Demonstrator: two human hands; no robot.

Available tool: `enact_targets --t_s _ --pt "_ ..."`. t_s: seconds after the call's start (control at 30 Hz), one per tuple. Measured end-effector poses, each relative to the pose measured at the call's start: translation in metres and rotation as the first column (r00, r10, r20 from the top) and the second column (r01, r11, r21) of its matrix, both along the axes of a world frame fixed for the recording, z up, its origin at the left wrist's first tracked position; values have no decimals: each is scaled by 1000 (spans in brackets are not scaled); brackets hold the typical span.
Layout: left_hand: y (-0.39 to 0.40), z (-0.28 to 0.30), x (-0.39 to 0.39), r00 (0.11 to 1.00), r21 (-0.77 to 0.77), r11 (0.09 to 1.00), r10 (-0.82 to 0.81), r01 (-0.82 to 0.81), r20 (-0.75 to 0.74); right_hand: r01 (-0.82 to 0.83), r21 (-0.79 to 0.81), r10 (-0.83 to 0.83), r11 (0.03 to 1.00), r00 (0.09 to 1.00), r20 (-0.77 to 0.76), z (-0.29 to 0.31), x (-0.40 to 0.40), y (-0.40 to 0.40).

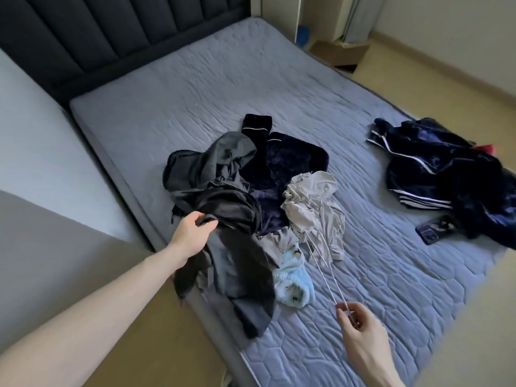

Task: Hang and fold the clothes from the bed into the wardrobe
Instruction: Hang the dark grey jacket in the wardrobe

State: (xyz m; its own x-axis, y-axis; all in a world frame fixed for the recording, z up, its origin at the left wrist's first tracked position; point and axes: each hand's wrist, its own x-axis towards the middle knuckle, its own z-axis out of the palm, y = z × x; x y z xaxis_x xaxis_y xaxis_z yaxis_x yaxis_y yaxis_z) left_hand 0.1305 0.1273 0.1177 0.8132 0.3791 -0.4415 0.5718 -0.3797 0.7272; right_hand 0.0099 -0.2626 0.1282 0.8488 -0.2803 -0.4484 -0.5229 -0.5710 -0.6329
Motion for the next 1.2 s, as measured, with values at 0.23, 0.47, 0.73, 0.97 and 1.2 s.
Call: enact_targets --t_s 0.23,0.47,0.73,0.97,1.2 --pt "-27 242 -51 955 139 989 -96 59 282 -179 154 162 972 980 119 124 -15 0" --pt "-64 427 -183 946 -140 990 41 5 323 -527 246 430 814 830 355 250 -39 10" --pt "-118 532 -294 879 -214 971 196 -111 435 -674 274 513 686 715 474 345 -86 58" --pt "-116 584 -364 869 -33 994 106 -103 484 -608 287 401 741 742 538 388 -83 83" --pt "-95 567 -427 645 -443 731 675 -519 359 -625 341 414 703 749 518 437 -197 103"
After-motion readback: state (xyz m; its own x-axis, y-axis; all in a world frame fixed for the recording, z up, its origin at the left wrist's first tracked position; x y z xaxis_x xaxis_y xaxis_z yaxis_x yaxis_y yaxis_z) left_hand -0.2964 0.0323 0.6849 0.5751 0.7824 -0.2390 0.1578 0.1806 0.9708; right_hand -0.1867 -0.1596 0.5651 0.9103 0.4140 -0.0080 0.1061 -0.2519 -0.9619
